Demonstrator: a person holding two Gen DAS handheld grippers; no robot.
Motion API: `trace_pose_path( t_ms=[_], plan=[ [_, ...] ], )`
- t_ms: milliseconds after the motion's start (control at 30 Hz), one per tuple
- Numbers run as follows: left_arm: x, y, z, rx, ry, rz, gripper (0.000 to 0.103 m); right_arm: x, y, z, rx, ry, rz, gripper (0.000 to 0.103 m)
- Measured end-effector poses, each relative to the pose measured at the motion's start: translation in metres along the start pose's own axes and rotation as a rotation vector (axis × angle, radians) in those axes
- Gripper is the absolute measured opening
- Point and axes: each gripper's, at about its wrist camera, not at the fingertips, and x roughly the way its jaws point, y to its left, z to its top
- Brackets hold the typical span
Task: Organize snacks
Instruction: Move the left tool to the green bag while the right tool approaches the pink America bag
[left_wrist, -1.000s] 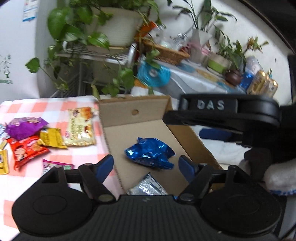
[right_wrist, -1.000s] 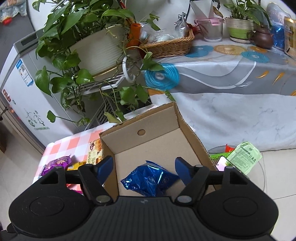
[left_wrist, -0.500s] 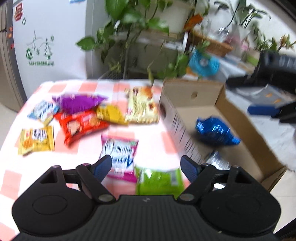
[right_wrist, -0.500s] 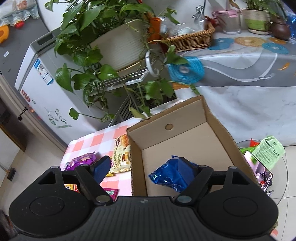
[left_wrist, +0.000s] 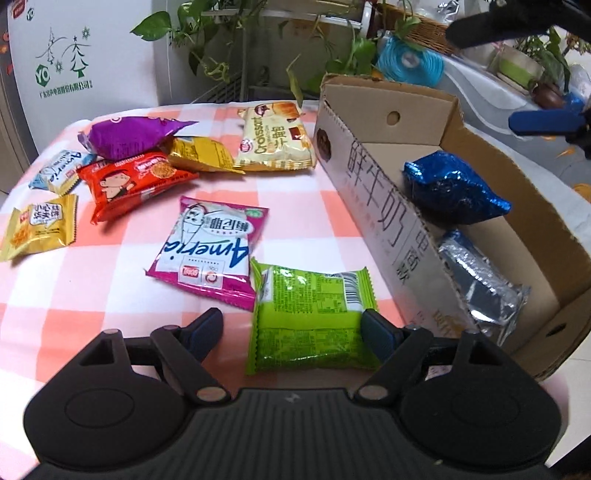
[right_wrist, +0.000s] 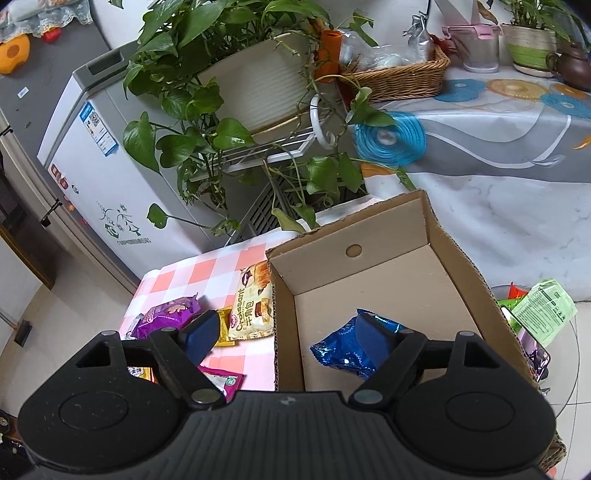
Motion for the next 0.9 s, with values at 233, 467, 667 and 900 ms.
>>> trace_pose_path(
  t_ms=[233, 467, 667, 900],
  plan=[
    [-0.004, 0.025, -0.003, -0.037, 0.000, 0.045, 0.083, 0.006, 0.009, -0.002, -0.032, 0.014, 0.010, 0.085],
    [-0.015, 0.067, -0.013, -0.052, -0.002, 0.101, 0.086, 0.012, 0.023, -0.006, -0.084, 0.030, 0.032, 0.085],
    [-0.023, 0.104, -0.018, -0.097, 0.021, 0.168, 0.086, 0.018, 0.042, -0.013, -0.150, 0.049, 0.073, 0.085],
    [-0.039, 0.132, -0.024, -0.186, 0.031, 0.201, 0.084, 0.027, 0.065, -0.021, -0.238, 0.087, 0.126, 0.085]
  ],
)
